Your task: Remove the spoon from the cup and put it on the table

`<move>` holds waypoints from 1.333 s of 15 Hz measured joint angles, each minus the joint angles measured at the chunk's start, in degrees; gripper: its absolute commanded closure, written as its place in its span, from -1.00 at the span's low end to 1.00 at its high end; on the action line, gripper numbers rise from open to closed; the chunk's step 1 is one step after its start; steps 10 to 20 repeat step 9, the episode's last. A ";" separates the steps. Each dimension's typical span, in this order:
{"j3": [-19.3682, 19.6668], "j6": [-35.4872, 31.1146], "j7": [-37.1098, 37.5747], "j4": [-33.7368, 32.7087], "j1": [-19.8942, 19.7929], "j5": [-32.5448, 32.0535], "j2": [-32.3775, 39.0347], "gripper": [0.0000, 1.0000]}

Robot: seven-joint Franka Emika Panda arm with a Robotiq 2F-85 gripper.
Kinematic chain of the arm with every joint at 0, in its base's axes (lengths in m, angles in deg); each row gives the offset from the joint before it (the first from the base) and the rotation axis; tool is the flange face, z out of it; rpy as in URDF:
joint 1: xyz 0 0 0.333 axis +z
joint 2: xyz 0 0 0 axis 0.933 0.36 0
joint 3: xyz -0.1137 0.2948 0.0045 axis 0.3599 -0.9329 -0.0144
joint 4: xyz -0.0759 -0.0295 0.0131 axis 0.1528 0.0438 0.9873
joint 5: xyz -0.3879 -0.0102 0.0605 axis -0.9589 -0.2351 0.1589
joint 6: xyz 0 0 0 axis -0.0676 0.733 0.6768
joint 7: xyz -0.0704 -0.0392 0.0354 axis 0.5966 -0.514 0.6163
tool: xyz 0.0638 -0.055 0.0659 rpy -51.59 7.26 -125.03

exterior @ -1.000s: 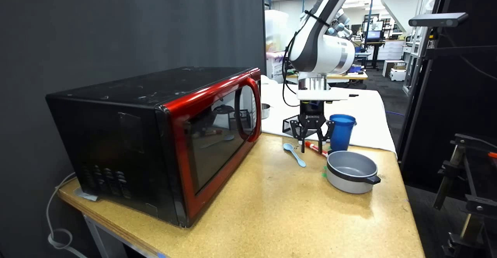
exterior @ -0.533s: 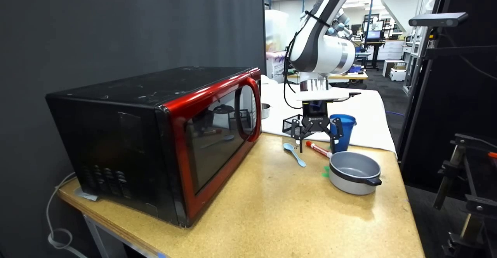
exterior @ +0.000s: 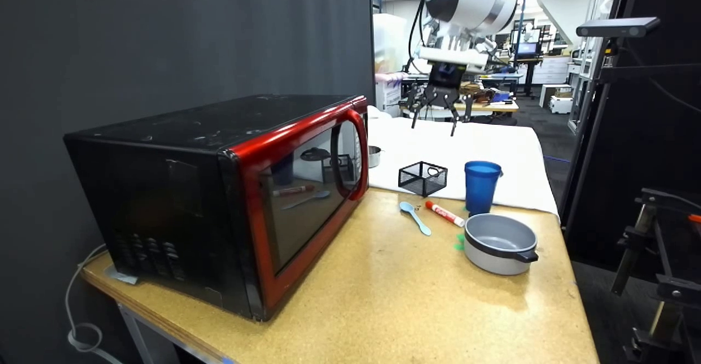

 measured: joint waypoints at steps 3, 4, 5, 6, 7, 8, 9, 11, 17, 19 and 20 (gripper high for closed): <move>1.38 -0.10 0.60 0.86 -1.50 -0.21 -5.81 -1.00; 1.86 -0.11 1.26 1.27 -1.52 -0.82 -6.92 -1.00; 2.26 -0.10 2.24 1.75 -1.51 -1.87 -7.71 -1.00; 2.60 -0.02 3.48 2.20 -1.50 -3.39 -8.18 -1.00; 2.87 0.11 4.93 2.57 -1.49 -5.16 -8.45 -1.00; 3.12 0.27 6.44 2.84 -1.47 -7.12 -8.56 -1.00; 3.38 0.47 7.93 3.12 -1.43 -9.14 -8.65 -1.00; 3.38 0.47 7.93 3.12 -1.43 -9.14 -8.65 -1.00; 3.38 0.47 7.93 3.12 -1.43 -9.14 -8.65 -1.00; 3.38 0.47 7.93 3.12 -1.43 -9.14 -8.65 -1.00; 3.38 0.47 7.93 3.12 -1.43 -9.14 -8.65 -1.00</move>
